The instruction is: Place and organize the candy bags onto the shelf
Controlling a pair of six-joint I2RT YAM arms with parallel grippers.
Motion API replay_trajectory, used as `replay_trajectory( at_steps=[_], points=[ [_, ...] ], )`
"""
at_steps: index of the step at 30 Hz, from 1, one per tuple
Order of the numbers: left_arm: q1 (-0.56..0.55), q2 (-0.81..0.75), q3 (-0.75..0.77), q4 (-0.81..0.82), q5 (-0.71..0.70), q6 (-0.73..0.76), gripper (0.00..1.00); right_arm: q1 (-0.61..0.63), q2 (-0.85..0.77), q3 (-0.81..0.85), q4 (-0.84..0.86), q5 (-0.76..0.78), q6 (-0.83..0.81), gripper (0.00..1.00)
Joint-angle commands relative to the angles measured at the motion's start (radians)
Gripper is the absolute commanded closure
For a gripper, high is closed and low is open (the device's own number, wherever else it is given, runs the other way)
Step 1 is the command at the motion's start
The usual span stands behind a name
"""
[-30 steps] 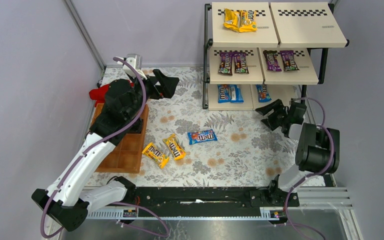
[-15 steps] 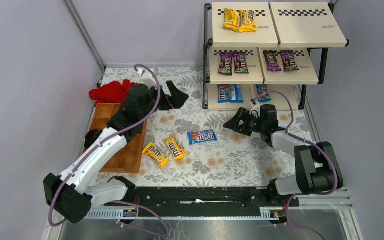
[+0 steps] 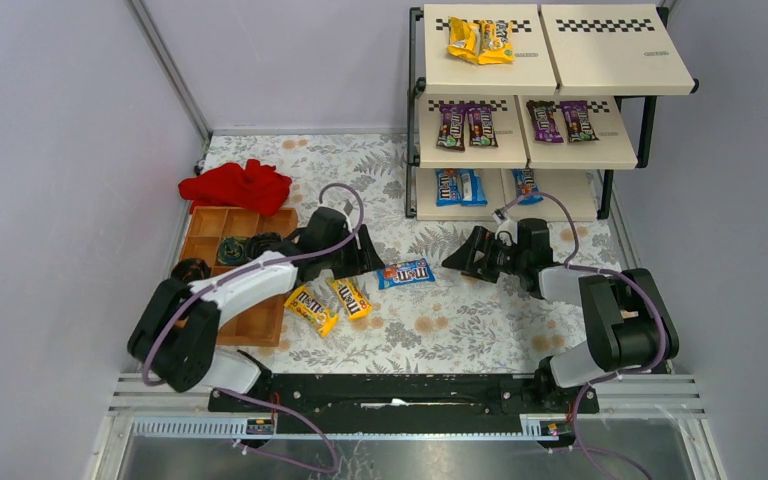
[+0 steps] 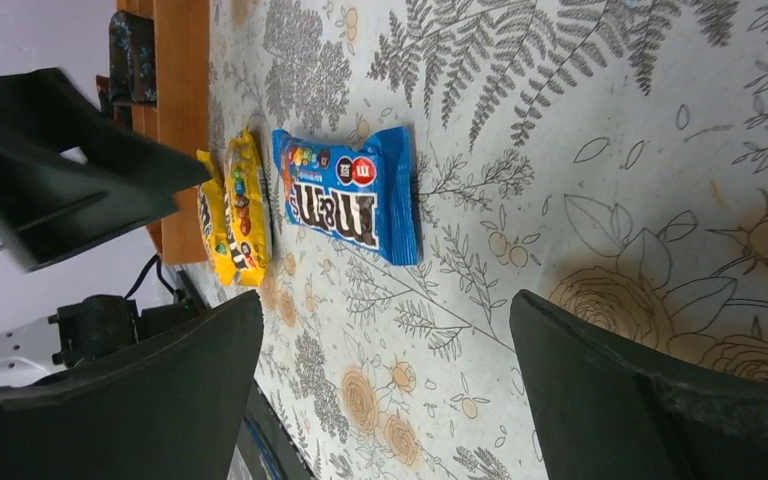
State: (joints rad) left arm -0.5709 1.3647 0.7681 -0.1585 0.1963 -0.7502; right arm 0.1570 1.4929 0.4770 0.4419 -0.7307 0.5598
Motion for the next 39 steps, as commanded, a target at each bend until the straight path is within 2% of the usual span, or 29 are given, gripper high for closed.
replay_trajectory(
  at_steps=[1, 6, 12, 17, 25, 33, 36, 39],
  points=[
    [-0.001, 0.091, 0.045, 0.084, -0.029, -0.023, 0.38, 0.004, 0.007, -0.02, 0.09, -0.066, -0.004, 0.0],
    [-0.001, 0.167, 0.042, 0.182, -0.024, -0.075, 0.39, 0.004, 0.004, -0.043, 0.115, -0.07, -0.011, 0.0],
    [-0.001, 0.265, 0.028, 0.295, 0.057, -0.137, 0.38, 0.004, 0.006, -0.049, 0.145, -0.093, -0.001, 0.0],
    [-0.001, 0.298, 0.014, 0.335, 0.056, -0.142, 0.39, 0.004, -0.072, -0.074, 0.164, -0.085, 0.008, 0.0],
    [-0.001, 0.319, 0.006, 0.393, 0.09, -0.138, 0.54, -0.001, -0.245, -0.142, 0.184, 0.0, 0.053, 0.0],
    [-0.001, 0.36, -0.01, 0.473, 0.139, -0.16, 0.67, -0.03, -0.194, -0.154, 0.232, -0.065, 0.07, 0.0],
    [0.0, 0.365, -0.002, 0.479, 0.147, -0.158, 0.77, -0.03, -0.191, -0.154, 0.224, -0.052, 0.058, 0.0],
    [0.004, 0.339, 0.0, 0.474, 0.149, -0.149, 0.92, -0.03, -0.176, -0.131, 0.171, -0.046, 0.035, 0.0]
  ],
)
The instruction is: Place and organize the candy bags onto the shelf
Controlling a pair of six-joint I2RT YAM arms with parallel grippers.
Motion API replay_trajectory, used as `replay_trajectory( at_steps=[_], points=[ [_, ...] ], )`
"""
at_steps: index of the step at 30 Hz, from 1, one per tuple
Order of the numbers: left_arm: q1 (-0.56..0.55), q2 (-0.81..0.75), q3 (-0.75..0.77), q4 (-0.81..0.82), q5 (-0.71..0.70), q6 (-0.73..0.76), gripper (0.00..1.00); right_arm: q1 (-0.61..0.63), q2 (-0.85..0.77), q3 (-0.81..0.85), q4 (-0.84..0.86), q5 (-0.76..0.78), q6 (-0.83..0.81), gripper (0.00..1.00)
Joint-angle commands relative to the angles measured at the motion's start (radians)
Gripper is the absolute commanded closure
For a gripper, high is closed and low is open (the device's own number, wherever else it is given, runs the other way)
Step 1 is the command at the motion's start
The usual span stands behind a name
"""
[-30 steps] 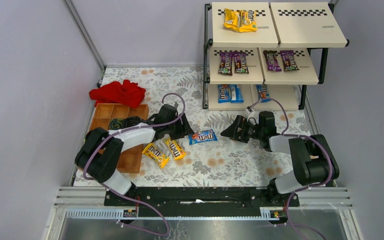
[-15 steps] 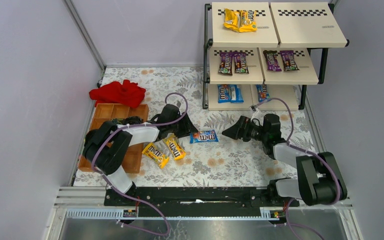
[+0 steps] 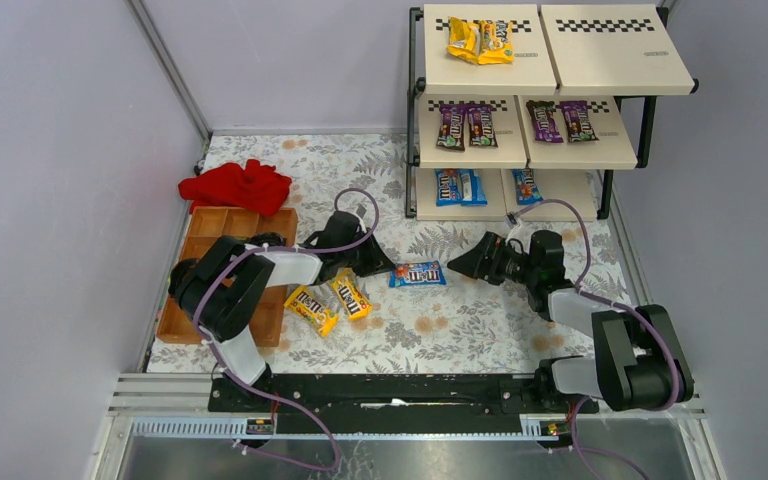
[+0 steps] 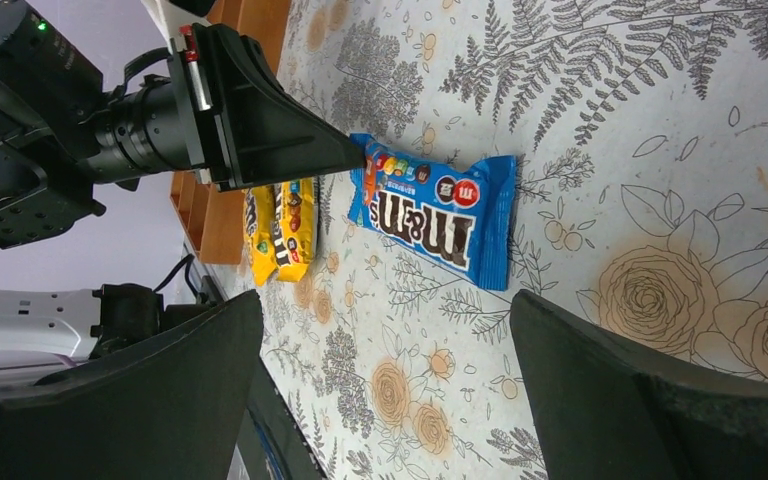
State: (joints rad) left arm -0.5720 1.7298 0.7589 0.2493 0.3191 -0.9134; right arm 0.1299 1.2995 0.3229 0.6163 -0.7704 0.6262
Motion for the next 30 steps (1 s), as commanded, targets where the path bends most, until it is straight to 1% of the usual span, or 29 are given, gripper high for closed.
replay_trajectory(
  at_steps=[1, 2, 8, 13, 15, 18, 20, 22, 24, 26, 30],
  points=[
    [0.005, -0.042, 0.013, 0.059, 0.026, 0.021, 0.96, -0.003, 0.023, 0.026, -0.01, -0.009, -0.033, 0.0],
    [0.004, -0.062, 0.017, 0.046, 0.026, 0.032, 1.0, -0.003, 0.031, 0.027, -0.008, -0.017, -0.032, 0.0],
    [0.005, -0.239, 0.054, -0.05, 0.059, 0.148, 1.0, 0.02, 0.061, 0.043, 0.024, -0.078, 0.003, 0.0],
    [0.004, -0.384, 0.118, -0.211, 0.129, 0.293, 1.0, 0.066, 0.014, 0.059, 0.049, -0.117, 0.025, 0.0],
    [0.004, -0.434, 0.157, -0.275, 0.174, 0.332, 1.0, 0.092, -0.016, 0.065, 0.085, -0.138, 0.061, 0.0],
    [0.004, -0.506, 0.225, -0.353, 0.249, 0.401, 1.0, 0.138, -0.05, 0.07, 0.189, -0.16, 0.145, 0.0],
    [0.004, -0.545, 0.28, -0.389, 0.31, 0.444, 1.0, 0.177, -0.073, 0.076, 0.259, -0.165, 0.202, 0.0],
    [0.004, -0.574, 0.332, -0.415, 0.377, 0.465, 1.0, 0.212, -0.105, 0.088, 0.284, -0.152, 0.232, 0.0],
    [0.003, -0.598, 0.376, -0.422, 0.461, 0.466, 1.0, 0.241, -0.136, 0.107, 0.284, -0.136, 0.248, 0.0],
    [0.001, -0.622, 0.393, -0.379, 0.558, 0.441, 1.0, 0.258, -0.162, 0.118, 0.314, -0.132, 0.288, 0.0],
    [-0.004, -0.668, 0.378, -0.158, 0.679, 0.281, 1.0, 0.288, -0.227, 0.095, 0.514, -0.077, 0.477, 0.0]
  ],
)
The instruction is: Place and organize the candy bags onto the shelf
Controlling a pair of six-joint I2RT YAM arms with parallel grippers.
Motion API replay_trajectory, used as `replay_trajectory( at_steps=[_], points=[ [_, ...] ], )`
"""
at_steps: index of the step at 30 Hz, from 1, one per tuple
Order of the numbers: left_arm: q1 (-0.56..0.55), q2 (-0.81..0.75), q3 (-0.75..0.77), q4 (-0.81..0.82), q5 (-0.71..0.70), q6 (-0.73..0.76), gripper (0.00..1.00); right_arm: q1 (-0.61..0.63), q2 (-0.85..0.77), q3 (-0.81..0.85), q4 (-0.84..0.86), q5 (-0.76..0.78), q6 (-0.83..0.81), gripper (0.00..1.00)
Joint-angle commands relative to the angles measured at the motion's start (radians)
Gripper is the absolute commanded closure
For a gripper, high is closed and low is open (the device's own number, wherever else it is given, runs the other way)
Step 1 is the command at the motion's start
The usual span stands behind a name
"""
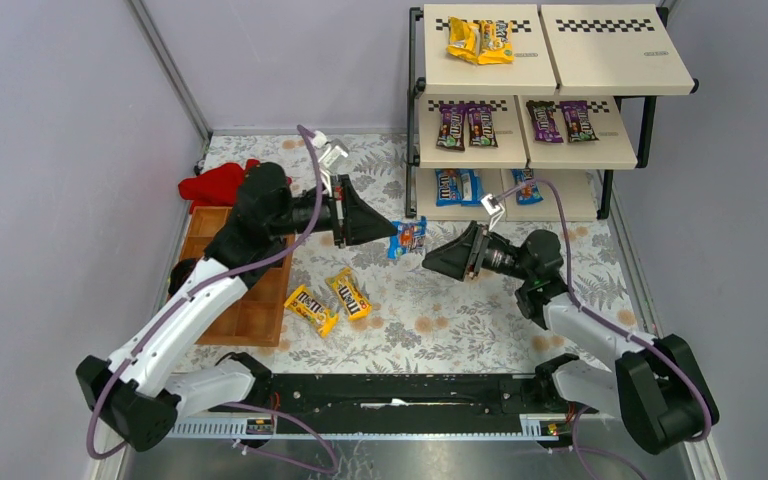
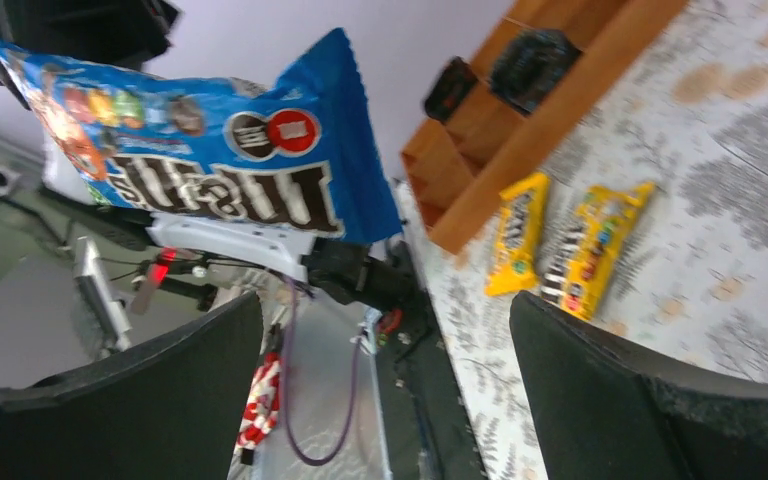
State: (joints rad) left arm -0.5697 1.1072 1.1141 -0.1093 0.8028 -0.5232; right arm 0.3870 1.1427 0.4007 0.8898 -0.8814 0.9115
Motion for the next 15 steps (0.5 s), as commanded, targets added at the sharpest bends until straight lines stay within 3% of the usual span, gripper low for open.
replay_trajectory(
  at_steps=[1, 4, 10, 15],
  points=[
    [-0.009, -0.051, 0.019, 0.258, 0.219, -0.158, 1.0, 0.045, -0.085, 0.015, 0.28, 0.052, 0.229, 0.0],
    [-0.014, -0.069, 0.006, 0.401, 0.234, -0.262, 1.0, 0.086, -0.127, 0.042, 0.331, 0.081, 0.279, 0.0],
    [-0.026, -0.059, -0.003, 0.514, 0.252, -0.377, 1.0, 0.14, -0.128, 0.085, 0.359, 0.105, 0.317, 0.0],
    [-0.037, -0.038, -0.013, 0.585, 0.263, -0.435, 1.0, 0.158, -0.035, 0.081, 0.608, 0.107, 0.48, 0.04]
  ],
)
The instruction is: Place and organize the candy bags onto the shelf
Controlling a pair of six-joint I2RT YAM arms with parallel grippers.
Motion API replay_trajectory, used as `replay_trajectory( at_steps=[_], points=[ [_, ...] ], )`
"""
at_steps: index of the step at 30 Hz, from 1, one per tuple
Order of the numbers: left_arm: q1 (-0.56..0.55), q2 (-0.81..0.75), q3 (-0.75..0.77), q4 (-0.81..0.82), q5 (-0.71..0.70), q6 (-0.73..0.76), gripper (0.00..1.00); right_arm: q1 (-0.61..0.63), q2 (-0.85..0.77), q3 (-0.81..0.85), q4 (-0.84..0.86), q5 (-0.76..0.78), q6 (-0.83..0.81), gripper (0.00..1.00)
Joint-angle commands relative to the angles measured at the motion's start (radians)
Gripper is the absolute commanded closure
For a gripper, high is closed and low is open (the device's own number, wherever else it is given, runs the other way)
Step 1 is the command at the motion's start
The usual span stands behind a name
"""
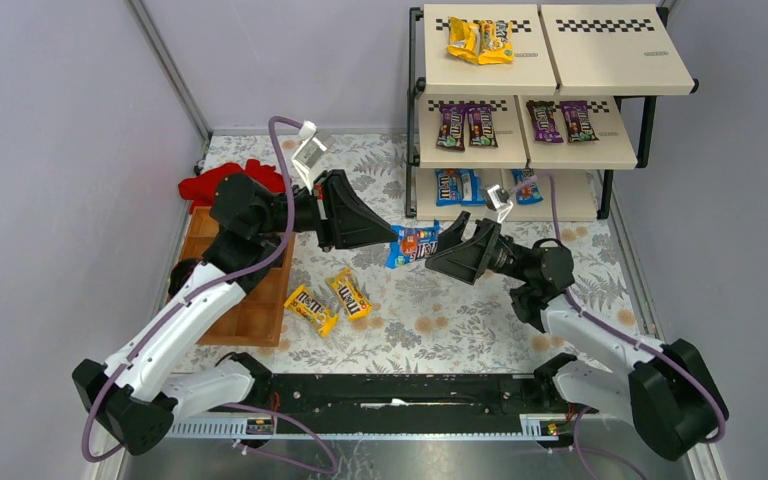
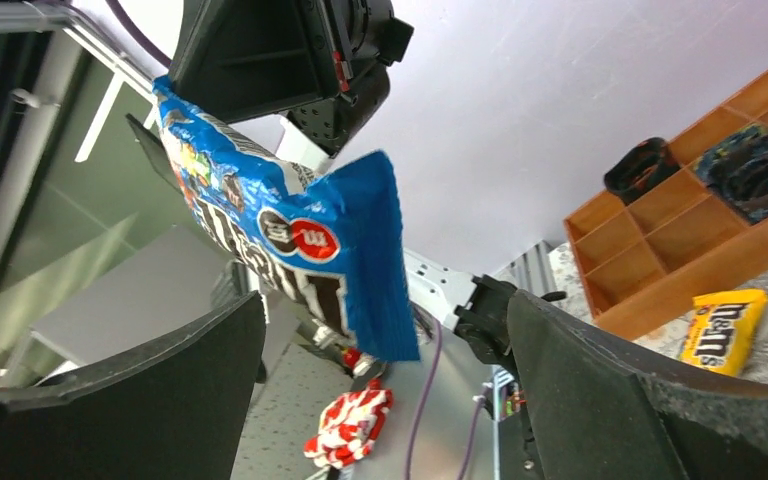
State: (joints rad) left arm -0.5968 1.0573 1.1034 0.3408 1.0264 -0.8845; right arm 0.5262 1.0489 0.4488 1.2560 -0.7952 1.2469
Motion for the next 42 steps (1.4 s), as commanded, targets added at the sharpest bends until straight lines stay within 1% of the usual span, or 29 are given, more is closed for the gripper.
replay_trajectory(
  at_steps=[1, 3, 5, 7, 11, 13, 16, 21, 26, 33, 38, 42],
  points=[
    [-0.011, 0.015, -0.008, 0.137, 0.036, -0.074, 1.0, 0.023, 0.078, 0.034, 0.316, 0.023, 0.177, 0.05],
    [-0.012, 0.019, -0.019, 0.136, 0.03, -0.071, 1.0, 0.025, 0.1, 0.041, 0.394, 0.026, 0.241, 0.07],
    [-0.012, 0.022, -0.025, 0.107, 0.026, -0.047, 1.0, 0.025, 0.094, 0.057, 0.392, 0.024, 0.263, 0.08],
    [-0.012, 0.024, -0.027, 0.074, 0.022, -0.018, 1.0, 0.026, 0.058, 0.066, 0.343, 0.022, 0.239, 0.08],
    [-0.011, 0.024, -0.034, 0.051, 0.013, 0.002, 1.0, 0.025, -0.071, 0.088, 0.096, 0.022, 0.093, 0.08],
    [-0.01, 0.019, -0.025, 0.01, 0.0, 0.033, 1.0, 0.026, -0.115, 0.098, 0.027, 0.02, 0.056, 0.08],
    [-0.003, 0.013, -0.017, -0.043, -0.021, 0.076, 1.0, 0.025, -0.158, 0.099, -0.02, 0.014, 0.029, 0.11],
    [0.023, 0.015, -0.012, -0.043, -0.024, 0.065, 1.0, 0.025, -0.182, 0.09, -0.048, 0.008, 0.01, 0.14],
    [0.046, 0.011, -0.015, -0.038, -0.02, 0.059, 1.0, 0.025, -0.197, 0.074, -0.07, 0.005, 0.004, 0.19],
    [0.073, 0.003, -0.021, -0.058, -0.01, 0.064, 1.0, 0.026, -0.262, 0.075, -0.267, 0.059, -0.105, 0.3],
    [0.091, -0.005, -0.025, -0.079, -0.003, 0.064, 1.0, 0.026, -0.306, 0.091, -0.408, 0.103, -0.186, 0.35],
    [0.092, -0.006, -0.032, -0.078, 0.002, 0.061, 1.0, 0.026, -0.303, 0.09, -0.439, 0.119, -0.195, 0.42]
  ],
)
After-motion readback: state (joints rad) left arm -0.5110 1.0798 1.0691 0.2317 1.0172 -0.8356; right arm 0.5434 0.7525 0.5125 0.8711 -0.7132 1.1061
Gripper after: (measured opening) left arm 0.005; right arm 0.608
